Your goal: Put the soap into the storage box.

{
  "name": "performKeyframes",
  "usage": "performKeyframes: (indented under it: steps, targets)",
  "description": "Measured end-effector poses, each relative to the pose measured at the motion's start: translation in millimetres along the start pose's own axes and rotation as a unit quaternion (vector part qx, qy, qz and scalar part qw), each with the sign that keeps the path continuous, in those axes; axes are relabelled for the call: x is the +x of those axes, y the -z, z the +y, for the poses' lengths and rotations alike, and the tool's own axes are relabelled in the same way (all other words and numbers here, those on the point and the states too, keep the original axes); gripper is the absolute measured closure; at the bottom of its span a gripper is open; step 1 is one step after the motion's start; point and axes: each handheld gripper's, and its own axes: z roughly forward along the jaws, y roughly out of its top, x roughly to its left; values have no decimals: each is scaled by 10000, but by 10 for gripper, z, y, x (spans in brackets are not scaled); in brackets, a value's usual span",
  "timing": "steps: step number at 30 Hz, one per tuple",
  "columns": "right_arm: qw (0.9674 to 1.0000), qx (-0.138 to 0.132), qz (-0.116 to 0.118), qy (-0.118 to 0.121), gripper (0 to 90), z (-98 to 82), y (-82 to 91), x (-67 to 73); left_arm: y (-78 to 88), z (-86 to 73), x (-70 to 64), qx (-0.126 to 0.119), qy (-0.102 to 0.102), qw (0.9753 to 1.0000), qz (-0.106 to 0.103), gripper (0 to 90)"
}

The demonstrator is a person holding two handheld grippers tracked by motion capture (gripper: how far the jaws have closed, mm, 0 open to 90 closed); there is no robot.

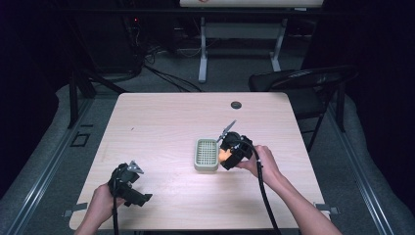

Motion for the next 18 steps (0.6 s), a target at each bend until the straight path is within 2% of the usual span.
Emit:
performKeyframes:
  steps: [18]
  targets:
    - [10000,-15,-4,15,261,208,-30,-32,-3,6,-2,-8,-9,10000,-5,2]
